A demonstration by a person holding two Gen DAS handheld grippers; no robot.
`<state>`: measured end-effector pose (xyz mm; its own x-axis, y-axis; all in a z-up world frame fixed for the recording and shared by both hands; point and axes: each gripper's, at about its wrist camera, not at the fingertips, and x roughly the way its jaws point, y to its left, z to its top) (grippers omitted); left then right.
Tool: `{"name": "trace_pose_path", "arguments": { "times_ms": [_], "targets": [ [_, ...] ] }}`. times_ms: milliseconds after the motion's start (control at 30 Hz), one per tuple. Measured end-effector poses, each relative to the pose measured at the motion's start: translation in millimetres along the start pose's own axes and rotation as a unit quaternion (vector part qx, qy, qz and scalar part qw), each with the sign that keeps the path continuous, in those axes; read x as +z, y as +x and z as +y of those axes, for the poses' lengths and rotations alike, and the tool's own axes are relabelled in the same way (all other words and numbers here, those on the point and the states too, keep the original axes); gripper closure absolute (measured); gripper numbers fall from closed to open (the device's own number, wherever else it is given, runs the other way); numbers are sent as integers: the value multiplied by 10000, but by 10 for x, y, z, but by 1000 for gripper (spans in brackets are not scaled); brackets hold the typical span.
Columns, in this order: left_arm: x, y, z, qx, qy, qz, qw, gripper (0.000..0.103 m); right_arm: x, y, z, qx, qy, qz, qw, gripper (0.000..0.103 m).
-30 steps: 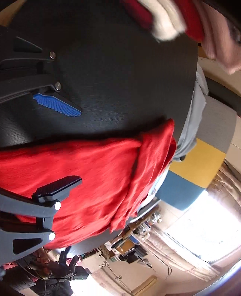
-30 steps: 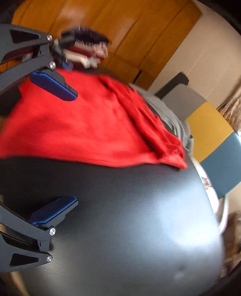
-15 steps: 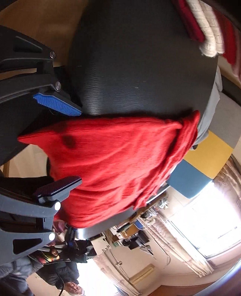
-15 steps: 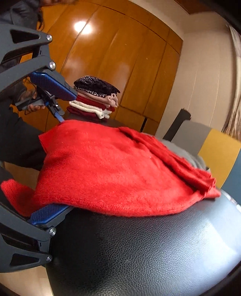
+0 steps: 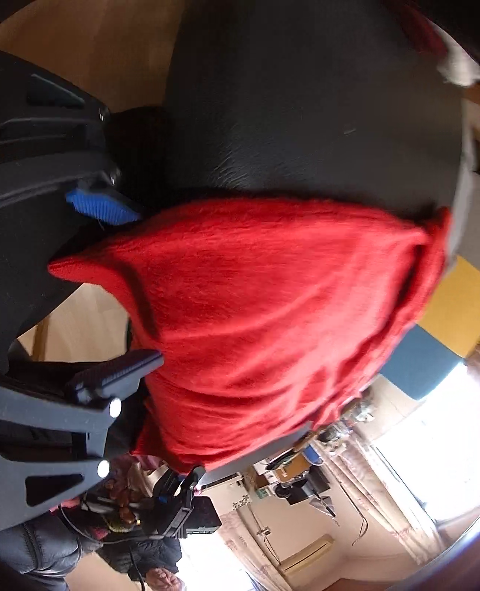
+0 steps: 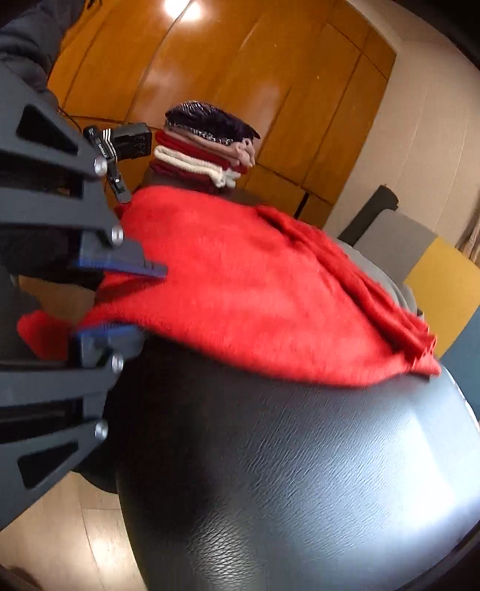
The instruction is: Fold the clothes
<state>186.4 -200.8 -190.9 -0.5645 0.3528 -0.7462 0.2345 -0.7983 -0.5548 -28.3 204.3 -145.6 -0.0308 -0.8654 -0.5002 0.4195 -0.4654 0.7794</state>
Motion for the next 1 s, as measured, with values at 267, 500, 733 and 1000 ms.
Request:
{"name": "trace_pose_path", "arguments": {
  "times_ms": [267,500,733,1000],
  "targets": [
    [34,143,-85,283,288,443,9982,95,-18,22,-31,207,34,105,9997,70],
    [11,-172,-147,-194,512,191,9983,96,-120,207,90,-525,-440,805,9944,70],
    [305,-688,-182,-1179,377,-526,9909,96,139,77,535,-164,-808,306,9961,85],
    [983,-893,-276,-1757,445,-1333,9744,96,834,47,894,545,-934,-384,9934,85]
  ]
}}
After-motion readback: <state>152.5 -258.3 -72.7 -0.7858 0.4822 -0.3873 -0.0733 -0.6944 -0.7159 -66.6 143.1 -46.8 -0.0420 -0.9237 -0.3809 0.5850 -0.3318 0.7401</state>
